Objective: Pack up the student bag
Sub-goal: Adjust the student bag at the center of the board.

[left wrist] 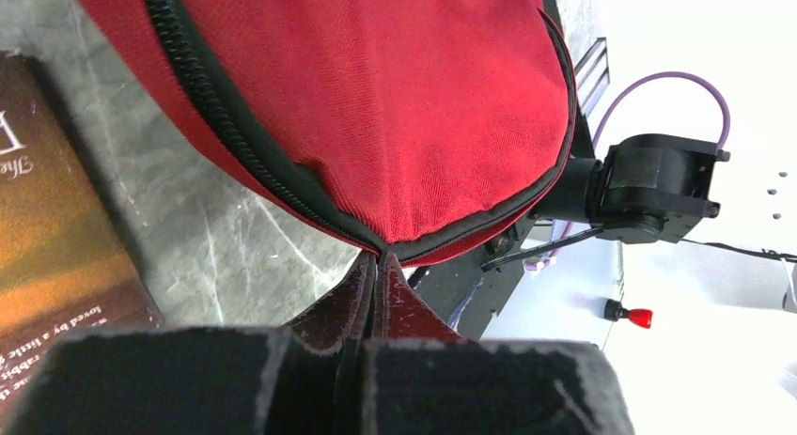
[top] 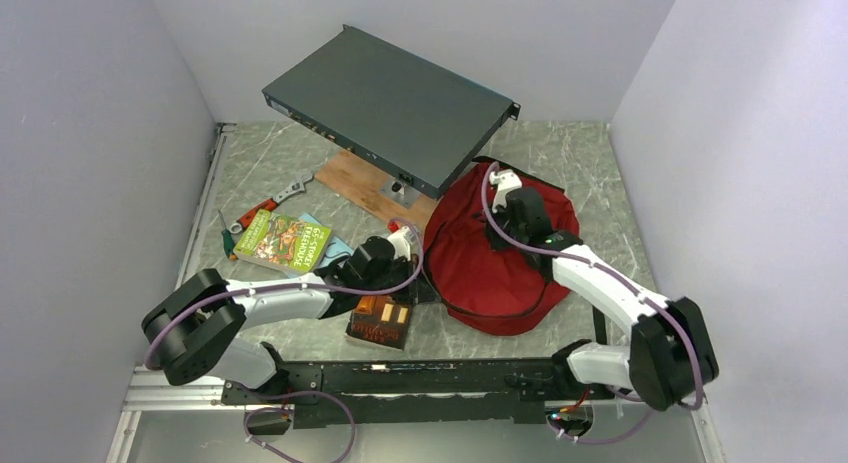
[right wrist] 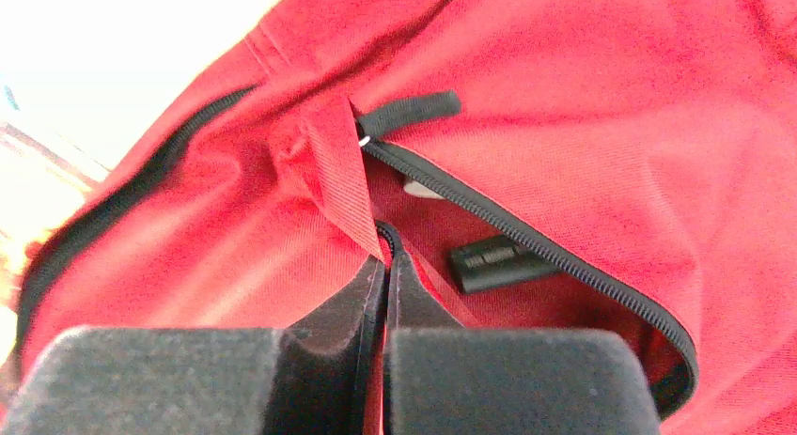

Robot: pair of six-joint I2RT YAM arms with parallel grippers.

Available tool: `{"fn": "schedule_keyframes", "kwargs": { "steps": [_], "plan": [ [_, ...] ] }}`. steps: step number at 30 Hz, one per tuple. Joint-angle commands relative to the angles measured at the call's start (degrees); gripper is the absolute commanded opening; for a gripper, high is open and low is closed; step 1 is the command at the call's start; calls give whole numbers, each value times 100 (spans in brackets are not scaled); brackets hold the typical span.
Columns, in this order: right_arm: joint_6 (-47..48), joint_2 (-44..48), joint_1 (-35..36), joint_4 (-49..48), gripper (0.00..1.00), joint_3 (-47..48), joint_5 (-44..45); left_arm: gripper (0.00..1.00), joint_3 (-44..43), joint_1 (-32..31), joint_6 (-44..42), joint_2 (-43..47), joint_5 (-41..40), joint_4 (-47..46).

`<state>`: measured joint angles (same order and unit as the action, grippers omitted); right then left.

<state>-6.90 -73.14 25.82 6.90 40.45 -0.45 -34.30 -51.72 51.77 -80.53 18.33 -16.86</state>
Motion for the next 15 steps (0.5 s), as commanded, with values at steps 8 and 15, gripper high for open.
{"fn": "schedule_keyframes", "kwargs": {
  "steps": [8,15],
  "plan": [
    [-608,-34,-670,-514,0,-43,-411,0,231,-199,70,294,54,-148],
    [-1086,469,-684,-221,26,-308,-1228,0,319,-248,73,143,57,-160]
  ]
}}
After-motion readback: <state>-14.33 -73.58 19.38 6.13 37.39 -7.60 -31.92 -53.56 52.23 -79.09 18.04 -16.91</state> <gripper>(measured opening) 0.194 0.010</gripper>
